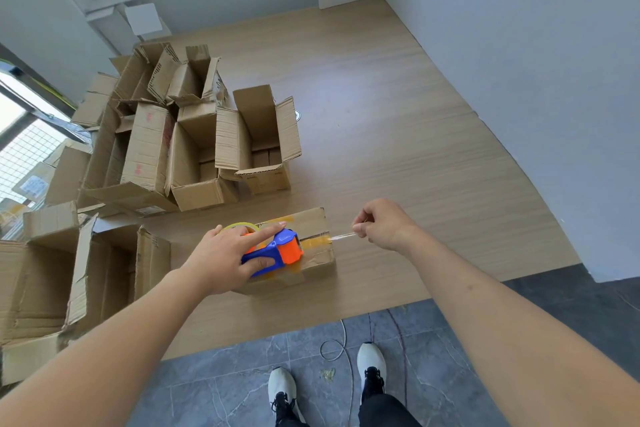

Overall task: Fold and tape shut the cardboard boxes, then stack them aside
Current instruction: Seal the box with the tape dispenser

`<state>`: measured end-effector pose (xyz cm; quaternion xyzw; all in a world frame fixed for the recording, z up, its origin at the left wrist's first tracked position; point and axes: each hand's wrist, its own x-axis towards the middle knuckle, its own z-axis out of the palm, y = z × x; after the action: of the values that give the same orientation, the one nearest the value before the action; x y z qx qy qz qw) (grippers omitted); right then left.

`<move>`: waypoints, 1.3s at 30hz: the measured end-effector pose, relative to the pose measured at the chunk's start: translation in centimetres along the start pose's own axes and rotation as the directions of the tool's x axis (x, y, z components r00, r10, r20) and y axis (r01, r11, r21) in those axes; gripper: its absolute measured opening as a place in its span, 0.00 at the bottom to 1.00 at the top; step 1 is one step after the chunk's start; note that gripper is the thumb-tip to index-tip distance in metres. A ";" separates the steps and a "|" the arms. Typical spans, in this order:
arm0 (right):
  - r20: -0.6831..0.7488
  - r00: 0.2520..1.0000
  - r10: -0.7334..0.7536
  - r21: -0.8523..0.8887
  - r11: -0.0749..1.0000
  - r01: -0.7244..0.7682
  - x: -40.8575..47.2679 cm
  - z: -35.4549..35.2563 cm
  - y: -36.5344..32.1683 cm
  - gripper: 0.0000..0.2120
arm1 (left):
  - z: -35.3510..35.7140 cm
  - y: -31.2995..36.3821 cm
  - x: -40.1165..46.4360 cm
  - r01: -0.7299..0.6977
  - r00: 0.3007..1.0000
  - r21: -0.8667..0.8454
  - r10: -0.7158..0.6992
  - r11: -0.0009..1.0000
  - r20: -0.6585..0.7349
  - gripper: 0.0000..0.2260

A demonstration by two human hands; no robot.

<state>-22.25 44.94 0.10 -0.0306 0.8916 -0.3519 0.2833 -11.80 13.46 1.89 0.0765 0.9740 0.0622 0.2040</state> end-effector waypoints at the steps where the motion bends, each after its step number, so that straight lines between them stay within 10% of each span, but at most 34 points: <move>1: -0.004 1.000 0.008 -0.002 1.000 -0.008 0.2 0.2 0.0 0.08 | 0.0 0.0 0.2 -0.004 1.000 -0.009 0.004 1.000 0.008 0.30; 22: 0.094 0.985 0.142 0.189 0.969 -0.157 4.7 8.0 1.9 0.07 | 0.6 0.6 0.3 -0.025 0.998 -0.018 0.024 1.000 -0.056 0.29; 27: 0.032 0.992 0.124 0.202 0.971 -0.128 3.7 9.2 2.6 0.30 | 0.7 0.5 0.2 -0.031 0.997 -0.023 0.030 0.999 -0.065 0.29; 33: -0.246 0.968 0.043 0.433 0.899 0.070 1.9 10.5 -0.4 0.17 | 0.5 0.5 0.3 -0.025 0.999 -0.039 0.024 0.999 -0.039 0.29; 39: -0.234 0.970 -0.069 0.555 0.809 0.191 1.3 13.3 -1.0 0.21 | -0.3 0.7 0.4 -0.018 1.000 -0.039 0.017 0.999 -0.021 0.29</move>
<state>-16.50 35.71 -7.76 0.0307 0.7639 -0.6239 0.1623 -12.19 14.24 2.10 0.0802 0.9739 0.0840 0.1948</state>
